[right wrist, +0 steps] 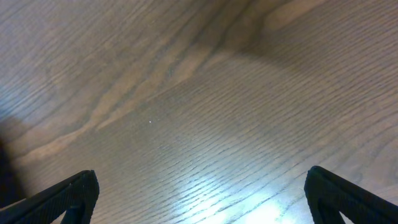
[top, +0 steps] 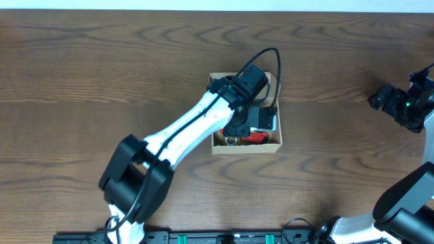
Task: Pack container
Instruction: 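Carry the blue marker right into the box and release it, then raise the left arm away from the box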
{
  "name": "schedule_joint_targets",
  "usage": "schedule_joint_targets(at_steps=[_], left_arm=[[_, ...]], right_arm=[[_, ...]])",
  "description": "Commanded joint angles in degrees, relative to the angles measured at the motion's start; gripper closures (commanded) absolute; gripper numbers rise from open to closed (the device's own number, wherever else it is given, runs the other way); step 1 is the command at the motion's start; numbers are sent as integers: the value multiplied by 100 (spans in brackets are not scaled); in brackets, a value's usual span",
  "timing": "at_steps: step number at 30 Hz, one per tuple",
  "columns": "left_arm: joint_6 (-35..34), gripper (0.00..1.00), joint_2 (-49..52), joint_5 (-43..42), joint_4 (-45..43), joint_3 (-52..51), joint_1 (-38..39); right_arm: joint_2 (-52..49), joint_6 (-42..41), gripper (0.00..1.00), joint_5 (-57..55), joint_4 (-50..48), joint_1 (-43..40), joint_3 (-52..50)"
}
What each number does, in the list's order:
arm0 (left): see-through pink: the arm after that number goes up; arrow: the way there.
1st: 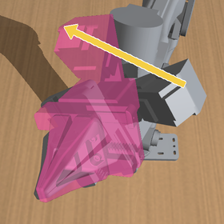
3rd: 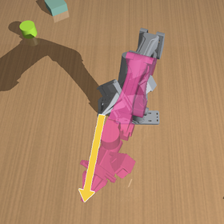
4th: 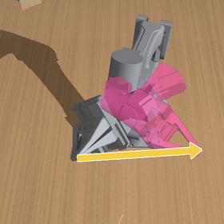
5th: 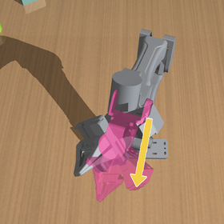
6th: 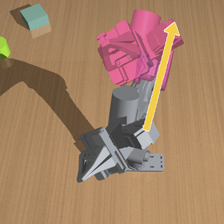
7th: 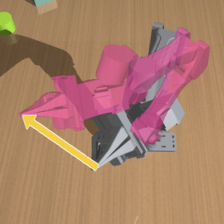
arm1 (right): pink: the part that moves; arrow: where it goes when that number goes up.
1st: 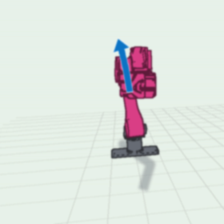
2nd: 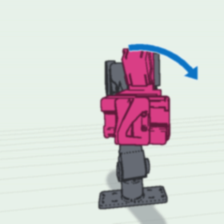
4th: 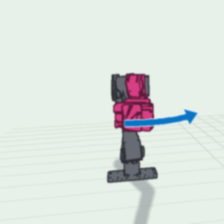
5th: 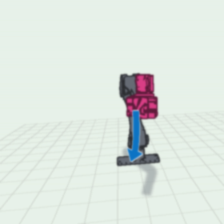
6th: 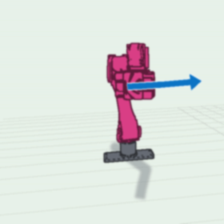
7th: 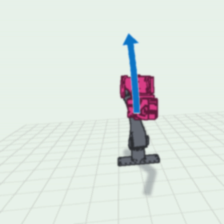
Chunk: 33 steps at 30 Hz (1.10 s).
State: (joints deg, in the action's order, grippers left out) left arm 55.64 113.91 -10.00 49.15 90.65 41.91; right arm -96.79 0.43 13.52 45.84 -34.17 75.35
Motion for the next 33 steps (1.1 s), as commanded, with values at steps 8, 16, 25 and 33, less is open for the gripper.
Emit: schedule_joint_targets(at_steps=[8, 16, 25, 33], left_arm=[[-448, 87, 455, 28, 35, -7, -367], [-450, 62, 459, 28, 31, -7, -354], [-1075, 2, 162, 713, 273, 476, -299], [-3289, 5, -638, 1325, 857, 2072, -1073]], right_arm=[[13, -76, 1, 48, 20, -28, -9], [13, -76, 1, 48, 20, -28, -9], [13, 133, 1, 385, -4, -24, -9], [280, 796, 1, 916, -365, 483, 518]])
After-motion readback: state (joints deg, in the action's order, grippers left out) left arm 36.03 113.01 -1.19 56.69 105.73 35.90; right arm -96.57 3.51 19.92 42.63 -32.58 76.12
